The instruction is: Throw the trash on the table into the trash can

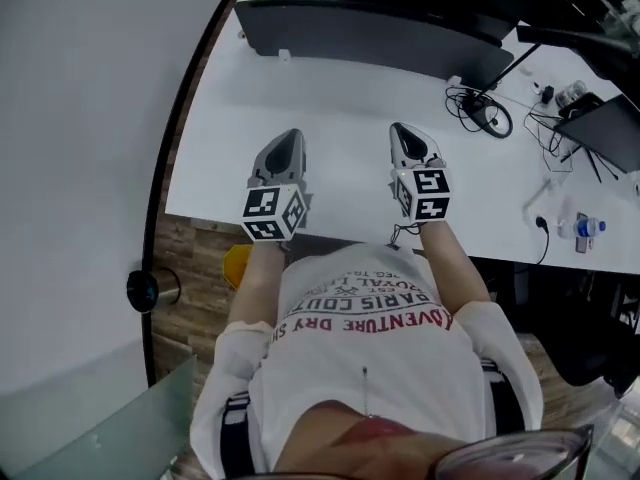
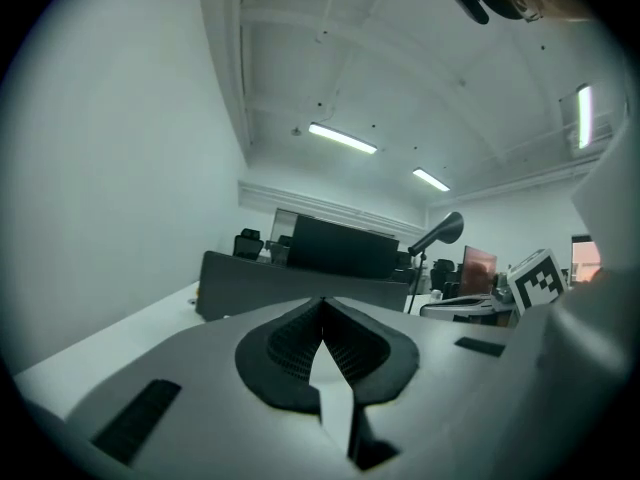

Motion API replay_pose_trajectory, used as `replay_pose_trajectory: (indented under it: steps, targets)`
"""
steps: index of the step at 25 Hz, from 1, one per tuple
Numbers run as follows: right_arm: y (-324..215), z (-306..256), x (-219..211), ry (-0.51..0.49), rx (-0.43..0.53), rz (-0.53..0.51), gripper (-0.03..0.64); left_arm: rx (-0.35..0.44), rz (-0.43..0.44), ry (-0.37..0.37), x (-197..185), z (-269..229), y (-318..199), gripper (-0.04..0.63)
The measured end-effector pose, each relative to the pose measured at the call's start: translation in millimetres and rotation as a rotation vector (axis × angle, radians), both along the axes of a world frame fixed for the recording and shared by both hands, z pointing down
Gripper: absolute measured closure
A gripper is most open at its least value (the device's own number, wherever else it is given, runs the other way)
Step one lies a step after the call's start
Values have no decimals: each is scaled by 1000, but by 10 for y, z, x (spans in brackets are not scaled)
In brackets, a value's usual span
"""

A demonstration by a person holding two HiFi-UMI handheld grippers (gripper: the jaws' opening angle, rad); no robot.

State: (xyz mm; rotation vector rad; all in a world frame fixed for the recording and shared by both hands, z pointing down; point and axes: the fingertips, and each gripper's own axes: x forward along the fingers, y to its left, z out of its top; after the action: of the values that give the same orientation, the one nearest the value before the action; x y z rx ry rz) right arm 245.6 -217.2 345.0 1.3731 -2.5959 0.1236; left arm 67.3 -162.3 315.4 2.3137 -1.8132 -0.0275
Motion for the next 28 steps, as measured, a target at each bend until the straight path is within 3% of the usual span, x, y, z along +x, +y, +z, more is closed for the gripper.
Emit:
replay_pose_trajectory:
  steps: [5, 10, 28]
  targets:
    - [-17, 35, 802, -38, -3, 138, 591, 35, 128, -23, 676, -126, -226, 571]
    - [-23, 126, 1135, -39, -20, 181, 591, 59, 185, -60, 1054, -193, -332, 571]
    - [-37, 294, 1049, -58, -44, 154, 592, 9, 180, -65, 1055, 3, -274, 571]
